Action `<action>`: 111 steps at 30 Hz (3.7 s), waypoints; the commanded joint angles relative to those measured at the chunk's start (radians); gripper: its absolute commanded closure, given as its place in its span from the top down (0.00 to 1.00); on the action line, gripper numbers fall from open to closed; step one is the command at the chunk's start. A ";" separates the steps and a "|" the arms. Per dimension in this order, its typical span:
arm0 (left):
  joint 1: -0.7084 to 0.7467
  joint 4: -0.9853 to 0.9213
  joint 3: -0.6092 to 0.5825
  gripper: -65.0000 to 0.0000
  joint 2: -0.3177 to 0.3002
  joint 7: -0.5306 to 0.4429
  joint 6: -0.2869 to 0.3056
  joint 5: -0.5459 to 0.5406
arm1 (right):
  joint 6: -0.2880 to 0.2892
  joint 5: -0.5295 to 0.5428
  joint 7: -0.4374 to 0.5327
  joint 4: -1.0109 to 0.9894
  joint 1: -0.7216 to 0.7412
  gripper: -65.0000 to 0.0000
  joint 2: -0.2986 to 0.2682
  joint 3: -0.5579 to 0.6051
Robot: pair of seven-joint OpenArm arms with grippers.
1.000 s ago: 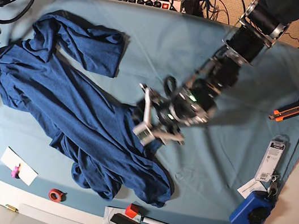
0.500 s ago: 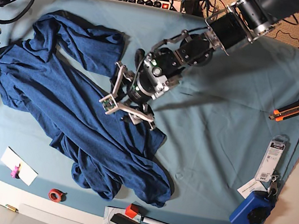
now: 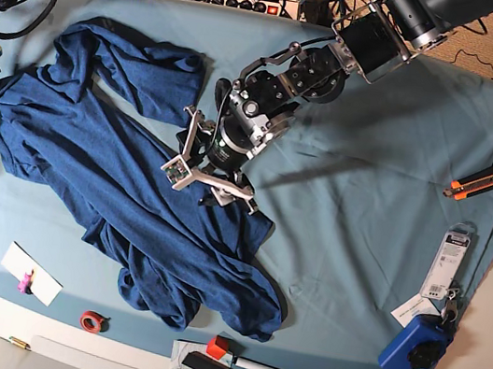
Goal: Layout the t-shirt on the table in an organized manner, then fold the t-shirt properly
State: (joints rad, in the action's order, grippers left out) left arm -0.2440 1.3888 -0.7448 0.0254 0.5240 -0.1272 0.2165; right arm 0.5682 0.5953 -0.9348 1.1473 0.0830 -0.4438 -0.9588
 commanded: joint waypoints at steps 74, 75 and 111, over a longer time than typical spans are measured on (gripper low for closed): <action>-0.141 -0.044 0.004 0.00 -0.045 0.108 0.031 0.205 | 0.003 0.015 0.022 0.018 0.011 0.00 -0.030 -0.003; -0.141 -0.024 0.003 0.00 -0.045 0.113 0.053 0.198 | 0.003 0.014 0.023 0.018 0.011 0.00 -0.030 -0.003; -0.356 0.075 0.004 0.00 -0.300 0.112 0.090 -0.023 | -0.009 -0.039 0.026 0.018 0.011 0.00 -0.030 -0.003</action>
State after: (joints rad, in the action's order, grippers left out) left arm -0.5671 1.4464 -0.7498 -0.2718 0.6483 -0.0135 0.1726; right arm 0.5583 0.5476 -0.9344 1.1473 0.0826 -0.4435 -0.9588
